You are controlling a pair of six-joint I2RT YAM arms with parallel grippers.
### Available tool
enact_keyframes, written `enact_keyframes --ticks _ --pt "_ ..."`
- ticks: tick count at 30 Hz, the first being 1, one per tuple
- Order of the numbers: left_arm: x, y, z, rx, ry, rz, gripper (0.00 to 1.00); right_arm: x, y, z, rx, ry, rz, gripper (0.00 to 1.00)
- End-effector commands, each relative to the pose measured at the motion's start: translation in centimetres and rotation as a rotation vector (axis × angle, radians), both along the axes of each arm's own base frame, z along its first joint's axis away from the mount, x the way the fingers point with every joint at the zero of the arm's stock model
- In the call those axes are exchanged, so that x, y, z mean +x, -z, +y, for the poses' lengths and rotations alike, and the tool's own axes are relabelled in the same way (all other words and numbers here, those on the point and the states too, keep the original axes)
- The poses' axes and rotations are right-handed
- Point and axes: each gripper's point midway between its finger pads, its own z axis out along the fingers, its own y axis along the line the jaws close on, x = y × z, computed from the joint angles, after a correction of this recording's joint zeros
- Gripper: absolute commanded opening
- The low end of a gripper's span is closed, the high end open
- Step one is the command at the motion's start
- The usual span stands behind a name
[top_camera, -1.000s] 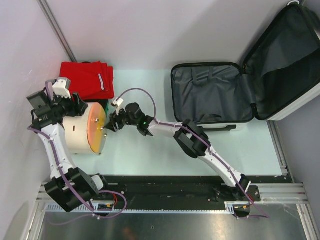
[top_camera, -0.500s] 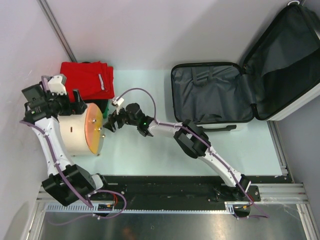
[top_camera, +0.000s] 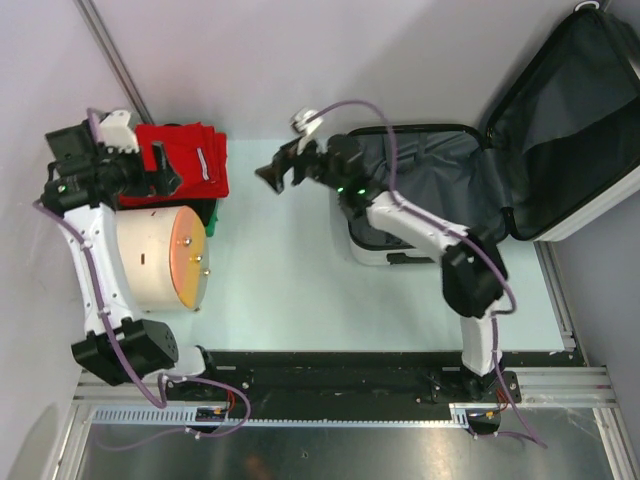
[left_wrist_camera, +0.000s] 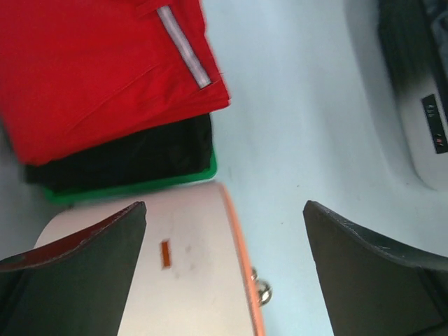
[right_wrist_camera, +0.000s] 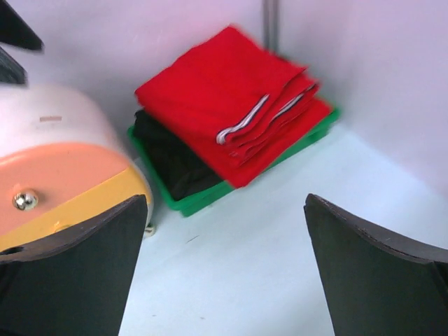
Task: Open, take out, and arrange the luggage
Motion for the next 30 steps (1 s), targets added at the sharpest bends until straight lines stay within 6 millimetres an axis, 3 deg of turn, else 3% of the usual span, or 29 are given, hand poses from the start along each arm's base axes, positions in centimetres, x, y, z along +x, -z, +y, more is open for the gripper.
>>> enact_keyframes --ticks 1,2,4,5,6,8,9,10,15,17,18,19,21,22,25,30 --pt "2.7 -1.0 -4.0 -0.051 0.080 0.009 1.00 1.1 -4.3 -6.8 -0.029 0.112 -0.056 1.00" --pt "3.1 -1.6 -5.7 -0.020 0.137 -0.007 1.00 1.7 -6.0 -9.4 -0.022 0.154 -0.076 1.00" --pt "3.9 -1.2 -6.9 0.032 0.163 0.003 1.00 2.2 -5.5 -12.0 -0.055 0.196 -0.055 1.00" --pt "4.5 -0.7 -8.7 0.048 0.216 0.013 1.00 1.9 -5.3 -13.6 -0.065 0.217 -0.041 1.00" --pt "4.8 -0.3 -9.6 0.051 0.239 0.025 1.00 2.8 -4.9 -15.8 -0.075 0.261 -0.025 1.00" --pt "5.5 1.1 -12.1 0.056 0.304 0.059 1.00 2.6 -2.3 -18.1 -0.116 0.292 0.043 1.00" --pt "5.6 1.5 -12.4 0.058 0.311 0.072 1.00 2.8 -2.6 -20.1 -0.117 0.329 0.048 1.00" --pt "5.5 2.3 -14.8 0.060 0.370 0.090 1.00 2.7 -1.7 -21.2 -0.135 0.349 0.076 0.99" --pt "6.3 7.0 -18.0 0.109 0.410 0.210 1.00 2.5 2.8 -28.2 -0.199 0.464 0.202 1.00" --pt "5.9 9.0 -19.1 0.084 0.432 0.260 1.00 2.2 4.2 -29.9 -0.221 0.491 0.218 1.00" --pt "6.3 9.7 -19.4 0.067 0.430 0.258 1.00 1.9 5.8 -30.8 -0.241 0.503 0.245 1.00" --pt "6.0 11.3 -19.6 0.047 0.424 0.297 1.00 1.9 6.1 -32.1 -0.239 0.529 0.254 1.00" --pt "6.4 12.5 -19.8 0.031 0.415 0.289 1.00 1.2 8.2 -33.2 -0.255 0.549 0.288 1.00" --pt "6.1 13.9 -19.8 0.021 0.406 0.317 1.00 1.0 8.4 -34.0 -0.271 0.558 0.272 1.00" --pt "6.1 14.9 -20.0 0.011 0.397 0.311 1.00 0.2 9.5 -34.6 -0.286 0.561 0.292 1.00" --pt "6.8 15.0 -20.1 0.028 0.373 0.288 1.00 0.2 9.3 -34.6 -0.281 0.559 0.278 1.00"
